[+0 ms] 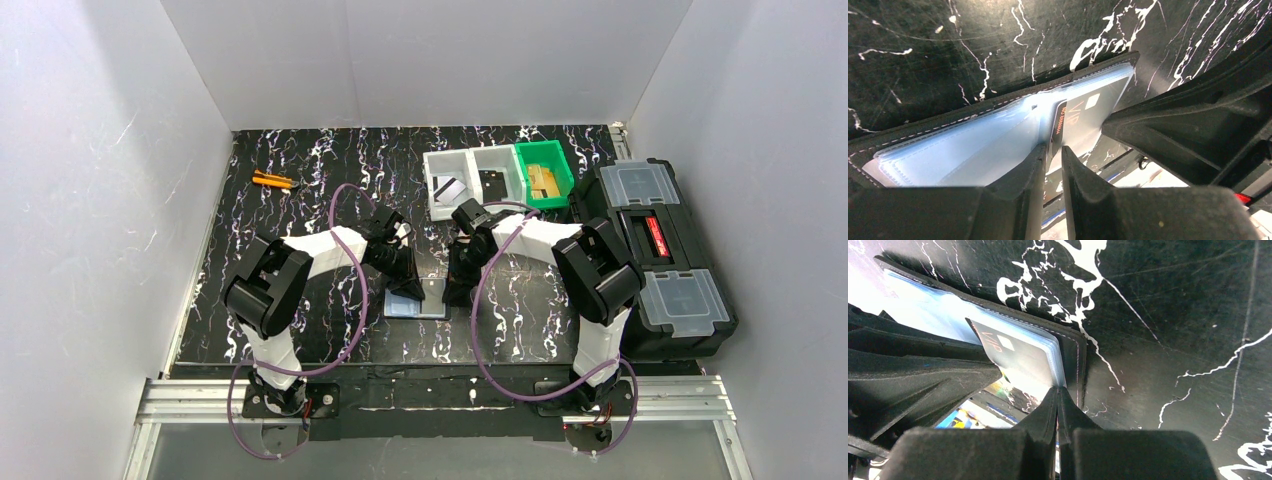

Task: Take the credit cards out of the card holder
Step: Remove the credit card from the card holder.

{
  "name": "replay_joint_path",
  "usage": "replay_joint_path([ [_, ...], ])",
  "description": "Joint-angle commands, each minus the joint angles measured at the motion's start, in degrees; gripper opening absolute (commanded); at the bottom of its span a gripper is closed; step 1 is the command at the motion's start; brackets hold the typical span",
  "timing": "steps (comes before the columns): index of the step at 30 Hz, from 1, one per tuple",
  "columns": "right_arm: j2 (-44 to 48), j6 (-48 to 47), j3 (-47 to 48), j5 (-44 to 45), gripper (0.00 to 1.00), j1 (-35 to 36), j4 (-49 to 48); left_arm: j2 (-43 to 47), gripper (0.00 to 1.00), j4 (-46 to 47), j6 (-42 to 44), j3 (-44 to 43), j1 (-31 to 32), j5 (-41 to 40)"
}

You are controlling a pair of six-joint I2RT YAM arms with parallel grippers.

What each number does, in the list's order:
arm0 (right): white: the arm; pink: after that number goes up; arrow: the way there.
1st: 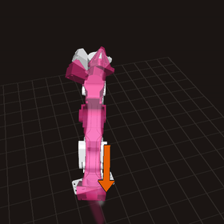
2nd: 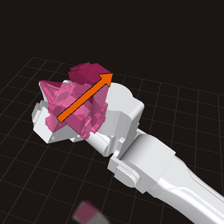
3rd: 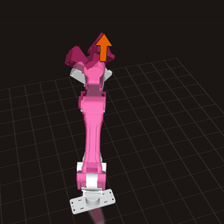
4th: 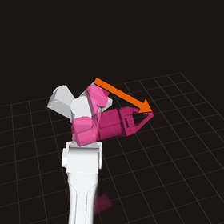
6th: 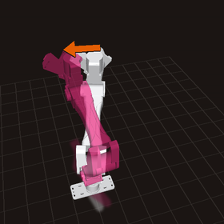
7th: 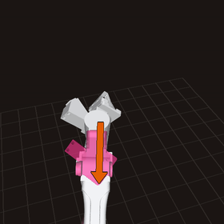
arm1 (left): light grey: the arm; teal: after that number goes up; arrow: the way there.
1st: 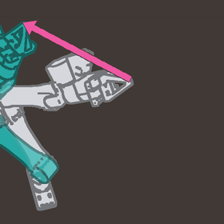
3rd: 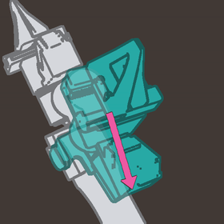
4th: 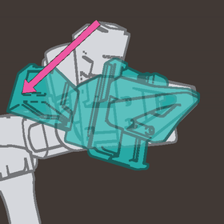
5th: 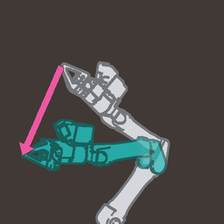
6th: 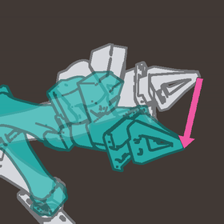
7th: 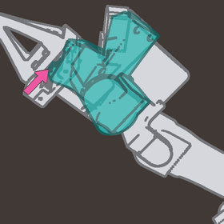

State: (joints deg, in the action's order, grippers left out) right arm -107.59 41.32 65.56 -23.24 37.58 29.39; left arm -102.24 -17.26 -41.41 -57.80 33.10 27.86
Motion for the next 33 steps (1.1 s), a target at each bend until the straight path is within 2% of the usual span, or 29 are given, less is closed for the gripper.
replay_joint_path([
  [1,-2.27,-1.41,1.31,4.64,0.02,0.52,0.6,2.26,0.16,1.7,-1.77,-0.71,0.64,5.7],
  [6,-2.23,-1.43,1.61,4.79,0.02,0.56,0.76,3.31,0.14,1.88,-1.82,-0.11,0.59,5.85],
  [15,-2.41,-1.32,2.46,5.11,0.01,0.74,1.07,3.62,0.06,3.06,-1.6,0.42,0.64,6.09],
  [24,-2.53,-1.24,3.27,5.49,0.01,0.82,1.51,5.34,0.05,-1.25,2.76,-0.53,1.35,0.7],
  [33,-2.51,-1.24,3.65,5.71,0.01,0.83,1.69,3.94,0.19,-4.74,4.33,-2.16,2.5,-3.98],
])
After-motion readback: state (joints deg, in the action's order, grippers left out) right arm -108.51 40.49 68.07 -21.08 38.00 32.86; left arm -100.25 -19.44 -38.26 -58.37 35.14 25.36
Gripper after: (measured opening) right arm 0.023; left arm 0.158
